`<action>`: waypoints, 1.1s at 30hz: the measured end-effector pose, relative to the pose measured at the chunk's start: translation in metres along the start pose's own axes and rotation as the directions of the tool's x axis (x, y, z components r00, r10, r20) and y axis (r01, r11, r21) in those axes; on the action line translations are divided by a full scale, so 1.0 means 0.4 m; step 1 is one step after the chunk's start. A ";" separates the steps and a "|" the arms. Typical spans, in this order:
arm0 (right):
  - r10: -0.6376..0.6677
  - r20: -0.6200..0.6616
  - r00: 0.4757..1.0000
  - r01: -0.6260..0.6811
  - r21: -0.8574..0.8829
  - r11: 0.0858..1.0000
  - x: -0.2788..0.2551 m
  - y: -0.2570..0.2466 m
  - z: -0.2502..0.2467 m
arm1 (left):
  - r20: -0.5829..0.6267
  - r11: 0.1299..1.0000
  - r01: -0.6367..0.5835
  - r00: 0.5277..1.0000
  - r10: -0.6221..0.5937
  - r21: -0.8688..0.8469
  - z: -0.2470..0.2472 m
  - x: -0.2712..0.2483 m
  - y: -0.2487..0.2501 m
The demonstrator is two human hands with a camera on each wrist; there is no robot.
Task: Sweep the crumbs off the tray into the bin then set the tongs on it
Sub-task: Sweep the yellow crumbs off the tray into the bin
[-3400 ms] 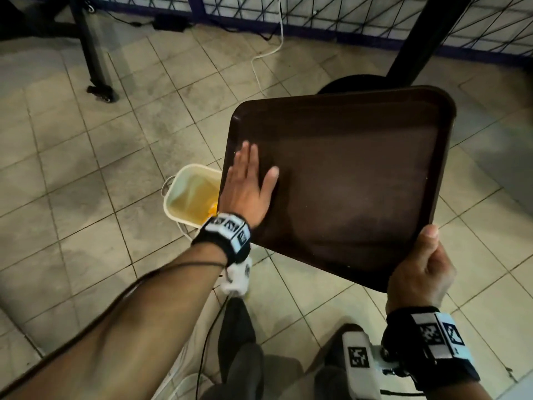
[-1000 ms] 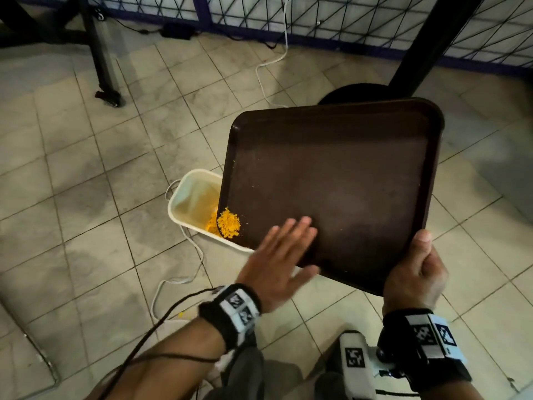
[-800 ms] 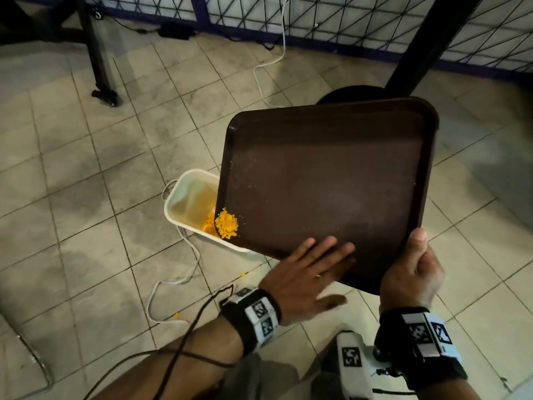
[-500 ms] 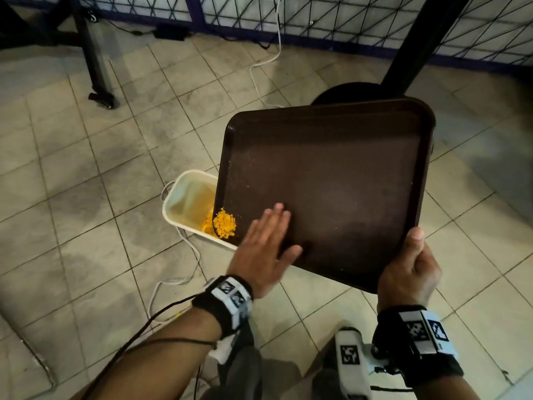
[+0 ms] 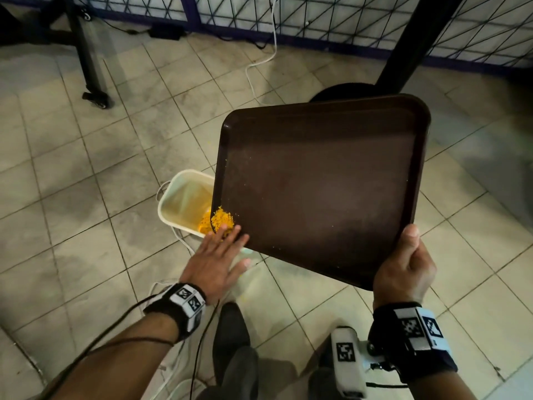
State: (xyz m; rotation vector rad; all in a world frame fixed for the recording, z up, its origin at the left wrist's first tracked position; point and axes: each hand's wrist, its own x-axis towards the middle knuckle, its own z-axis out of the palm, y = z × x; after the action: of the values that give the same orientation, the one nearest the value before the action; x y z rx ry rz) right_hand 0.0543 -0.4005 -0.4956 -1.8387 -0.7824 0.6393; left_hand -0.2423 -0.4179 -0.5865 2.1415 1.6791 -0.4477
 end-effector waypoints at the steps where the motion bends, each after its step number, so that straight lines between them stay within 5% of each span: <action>1: -0.008 0.002 1.000 0.008 -0.004 1.000 0.001 -0.002 -0.001 | -0.019 0.999 0.051 0.998 -0.052 -0.006 -0.006 0.001 -0.015; 6: 0.008 0.009 1.000 -0.008 -0.007 1.000 -0.007 -0.010 0.001 | -0.191 0.974 0.104 0.971 -0.143 -0.200 -0.055 0.053 0.001; 11: -0.028 -0.010 1.000 0.028 -0.013 1.000 -0.008 -0.014 0.000 | -0.078 0.934 0.245 0.959 -0.274 -0.260 -0.081 0.127 -0.040; 16: -0.036 0.003 0.999 0.036 -0.010 0.999 -0.011 -0.019 0.004 | 0.024 0.966 0.213 0.977 -0.212 -0.148 -0.034 0.088 -0.060; 22: -0.047 0.030 0.998 0.048 -0.023 0.999 -0.015 -0.014 -0.003 | -0.168 0.925 0.218 0.946 -0.279 -0.310 -0.087 0.060 -0.033; 25: -0.024 0.026 0.999 0.024 -0.018 1.000 -0.014 -0.010 -0.001 | -0.133 0.910 0.212 0.953 -0.274 -0.356 -0.095 0.083 -0.013; 33: -0.020 0.013 1.000 0.021 -0.026 0.999 -0.013 -0.016 -0.003 | 0.031 0.972 0.218 0.976 -0.216 -0.093 -0.030 0.045 0.017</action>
State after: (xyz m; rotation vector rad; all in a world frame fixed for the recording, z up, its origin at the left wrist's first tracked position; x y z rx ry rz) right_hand 0.0505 -0.4031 -0.4888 -1.8497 -0.8207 0.6315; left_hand -0.2311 -0.3984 -0.5836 1.8880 1.8921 -0.4389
